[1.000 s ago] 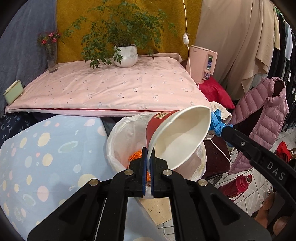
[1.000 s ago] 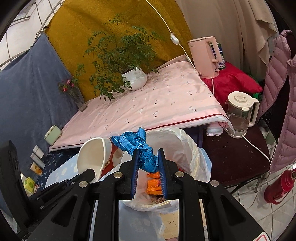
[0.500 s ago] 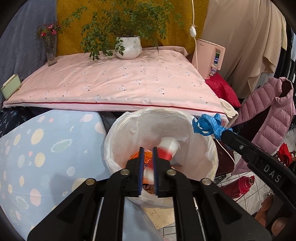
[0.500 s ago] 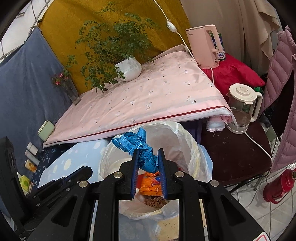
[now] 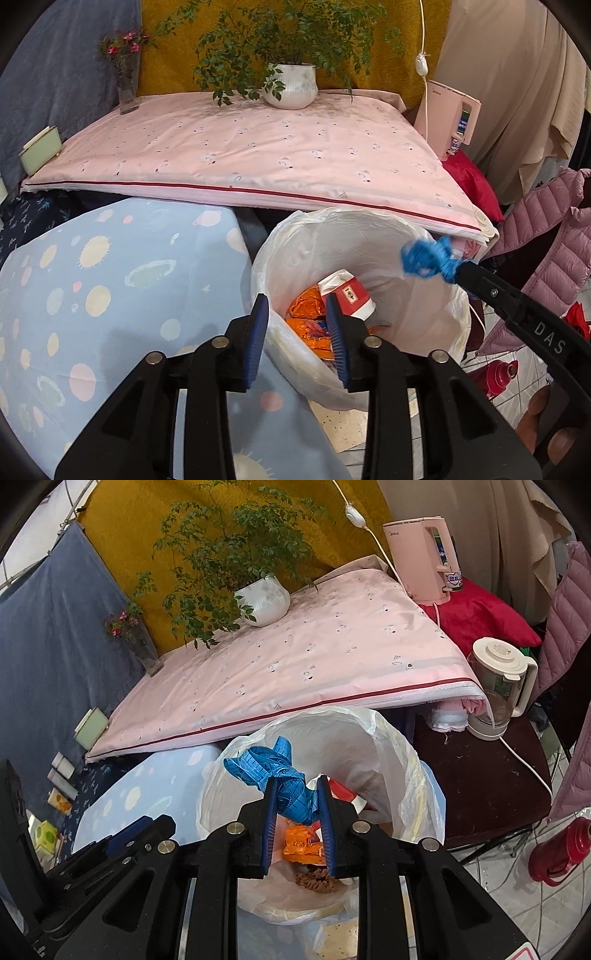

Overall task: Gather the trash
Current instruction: 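Carry cup and blue tape over the bin and open both grippers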

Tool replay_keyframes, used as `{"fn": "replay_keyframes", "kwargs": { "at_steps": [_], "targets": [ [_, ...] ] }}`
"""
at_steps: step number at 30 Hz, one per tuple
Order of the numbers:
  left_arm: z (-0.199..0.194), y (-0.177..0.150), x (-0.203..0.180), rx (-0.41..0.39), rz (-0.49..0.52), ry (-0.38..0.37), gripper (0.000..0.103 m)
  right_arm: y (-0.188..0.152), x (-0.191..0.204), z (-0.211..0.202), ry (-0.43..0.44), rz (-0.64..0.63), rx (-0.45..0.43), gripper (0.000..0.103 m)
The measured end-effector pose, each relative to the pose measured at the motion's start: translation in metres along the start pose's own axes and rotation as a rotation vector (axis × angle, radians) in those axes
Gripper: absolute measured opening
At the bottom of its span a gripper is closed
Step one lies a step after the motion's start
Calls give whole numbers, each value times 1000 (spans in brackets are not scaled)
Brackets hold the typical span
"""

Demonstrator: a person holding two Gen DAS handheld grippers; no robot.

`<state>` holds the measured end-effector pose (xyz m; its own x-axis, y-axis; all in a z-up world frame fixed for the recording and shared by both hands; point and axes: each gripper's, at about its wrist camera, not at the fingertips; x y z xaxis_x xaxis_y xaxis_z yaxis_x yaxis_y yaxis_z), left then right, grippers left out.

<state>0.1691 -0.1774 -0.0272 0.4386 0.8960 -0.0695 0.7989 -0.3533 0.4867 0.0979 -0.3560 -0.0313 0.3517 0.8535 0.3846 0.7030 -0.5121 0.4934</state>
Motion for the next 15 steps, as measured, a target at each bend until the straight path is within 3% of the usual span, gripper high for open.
{"fn": "replay_keyframes", "kwargs": {
  "at_steps": [4,7,12,15],
  "targets": [
    [0,-2,4,-1,-8,14,43,-1,7,7,-2,-14,11,24],
    [-2,-4,7,-7,-11,30,45,-1,13,11,-6,-31,24,24],
    [-7,-11,10,-16,-23,51,57,-7,19,11,-13,-48,31,35],
    [-9,-17,12,-17,-24,62,59,-14,23,9,-30,-71,34,42]
  ]
}}
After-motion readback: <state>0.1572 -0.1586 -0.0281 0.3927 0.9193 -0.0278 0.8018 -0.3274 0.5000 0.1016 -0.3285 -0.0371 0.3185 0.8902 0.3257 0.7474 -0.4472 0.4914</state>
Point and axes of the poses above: each gripper's, at about its wrist camera, not at the fingertips, and z roughly the way its jaws point, x to its left, y to its top, and after that the axes turned 14 degrees about x, right-handed
